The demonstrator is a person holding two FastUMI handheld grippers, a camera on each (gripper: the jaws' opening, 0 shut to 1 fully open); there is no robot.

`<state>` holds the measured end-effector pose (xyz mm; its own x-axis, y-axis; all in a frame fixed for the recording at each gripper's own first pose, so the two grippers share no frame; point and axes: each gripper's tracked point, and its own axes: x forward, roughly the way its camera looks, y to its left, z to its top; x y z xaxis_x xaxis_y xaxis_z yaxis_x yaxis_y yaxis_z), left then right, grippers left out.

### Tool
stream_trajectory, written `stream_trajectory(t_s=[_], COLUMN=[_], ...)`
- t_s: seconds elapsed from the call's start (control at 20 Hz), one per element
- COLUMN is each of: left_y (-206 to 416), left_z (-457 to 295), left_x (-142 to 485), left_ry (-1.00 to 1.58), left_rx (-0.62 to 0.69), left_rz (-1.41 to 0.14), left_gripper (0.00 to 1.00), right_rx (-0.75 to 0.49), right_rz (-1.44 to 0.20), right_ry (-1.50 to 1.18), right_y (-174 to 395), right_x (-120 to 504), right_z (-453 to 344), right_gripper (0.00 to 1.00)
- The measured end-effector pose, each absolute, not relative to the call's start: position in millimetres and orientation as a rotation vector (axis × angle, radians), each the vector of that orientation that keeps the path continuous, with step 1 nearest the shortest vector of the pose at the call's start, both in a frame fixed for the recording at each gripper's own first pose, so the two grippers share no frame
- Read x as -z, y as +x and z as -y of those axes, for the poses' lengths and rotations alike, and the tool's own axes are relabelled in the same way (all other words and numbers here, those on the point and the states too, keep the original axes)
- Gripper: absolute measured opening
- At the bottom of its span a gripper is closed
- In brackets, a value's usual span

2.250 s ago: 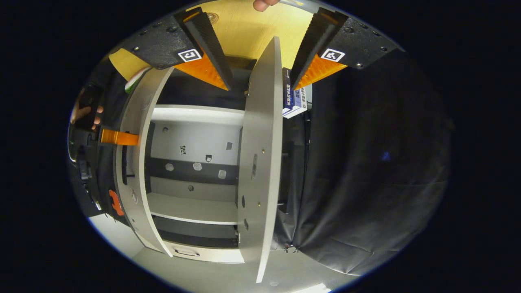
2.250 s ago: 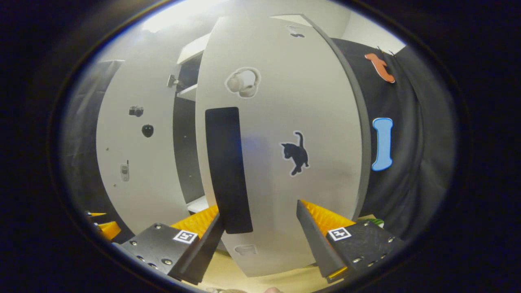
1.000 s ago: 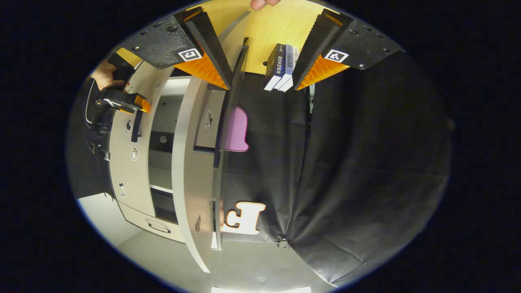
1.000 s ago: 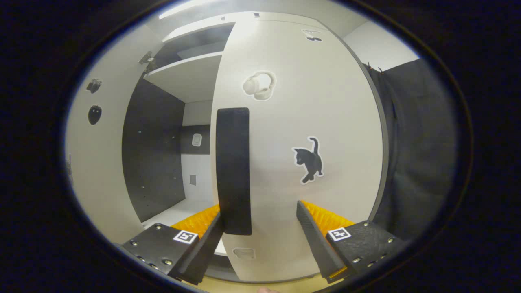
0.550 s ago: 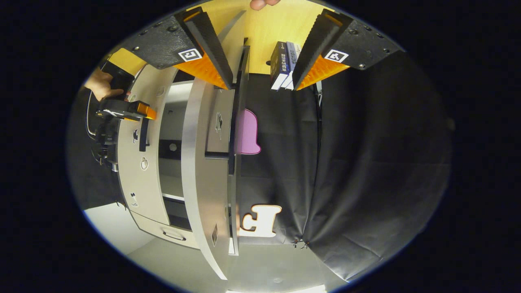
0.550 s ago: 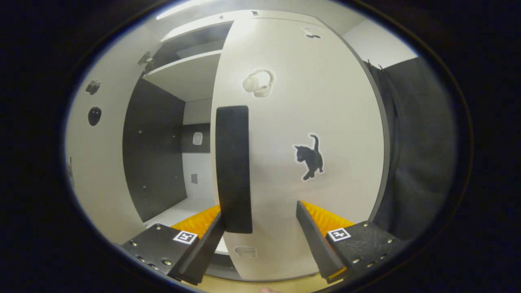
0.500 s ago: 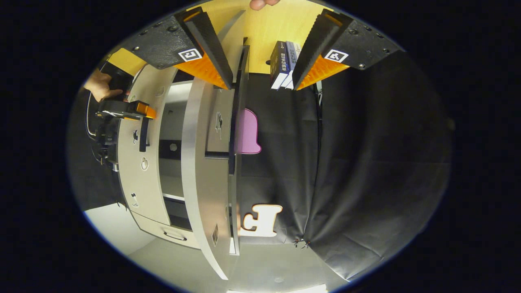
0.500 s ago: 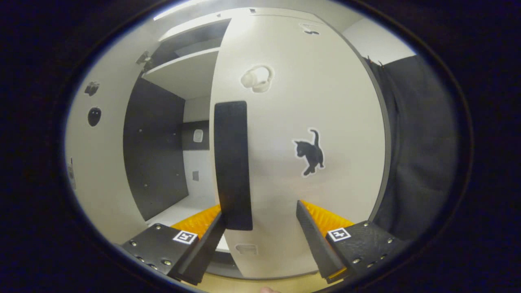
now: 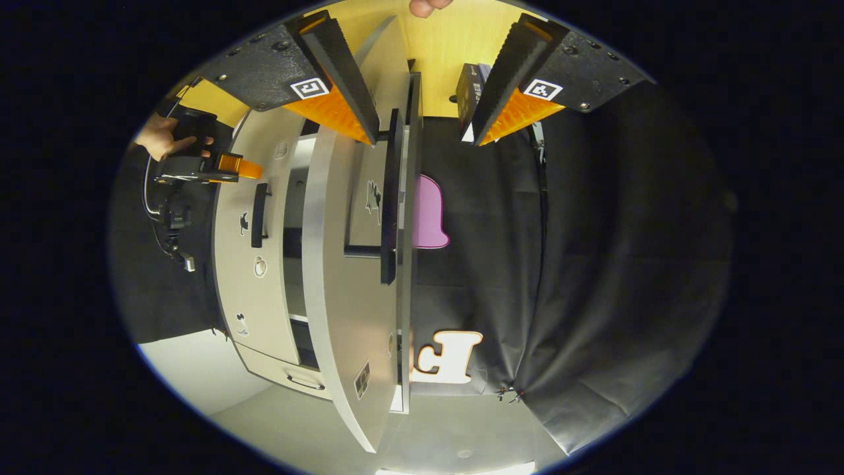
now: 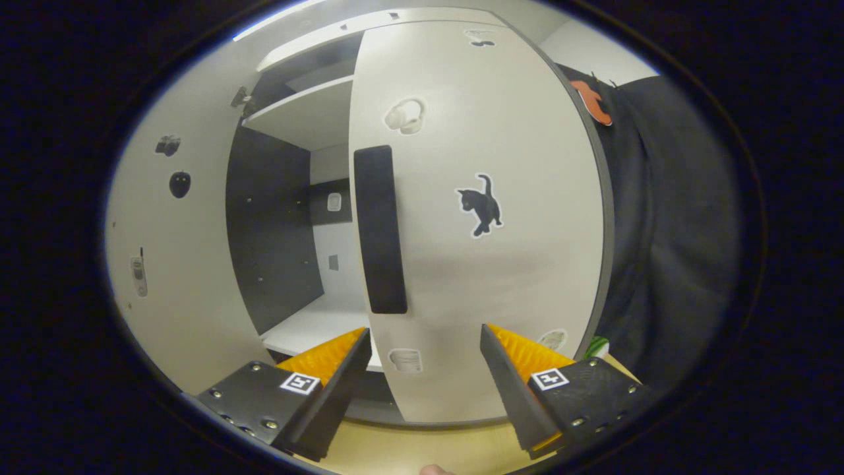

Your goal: Grasp the bottle in the cabinet with the left hand and place it on the coaster, then close the right door with the right hand and the left door with the left hand.

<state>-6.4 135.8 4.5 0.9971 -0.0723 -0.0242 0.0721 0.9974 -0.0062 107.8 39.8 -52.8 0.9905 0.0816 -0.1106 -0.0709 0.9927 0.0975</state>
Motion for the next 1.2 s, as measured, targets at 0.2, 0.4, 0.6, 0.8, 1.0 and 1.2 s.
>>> stream_trajectory(t_s=[0.2,0.4,0.6,0.8,1.0,1.2], left_y=[-4,5,17,32,57,85], left_z=[-108,-72,-42,-18,12,38], left_x=[-3,-2,-1,1,6,7], left_ry=[-0.037,-0.012,0.007,0.001,-0.013,-0.01], left_rx=[0.137,0.209,0.254,0.26,0.28,0.285], left_rz=[-0.028,-0.026,-0.018,-0.02,-0.024,-0.013], left_gripper=[0.92,0.92,0.92,0.94,1.0,1.0], right_rx=[-0.078,-0.062,-0.022,0.025,0.059,0.07], right_rz=[-0.123,-0.147,-0.16,-0.195,-0.193,-0.201], right_ry=[0.087,0.114,0.118,0.128,0.123,0.121], right_y=[87,70,58,53,50,50], right_x=[56,63,69,82,87,92], right_z=[-27,-8,21,52,73,84], right_gripper=[1.0,1.0,1.0,0.97,1.0,1.0])
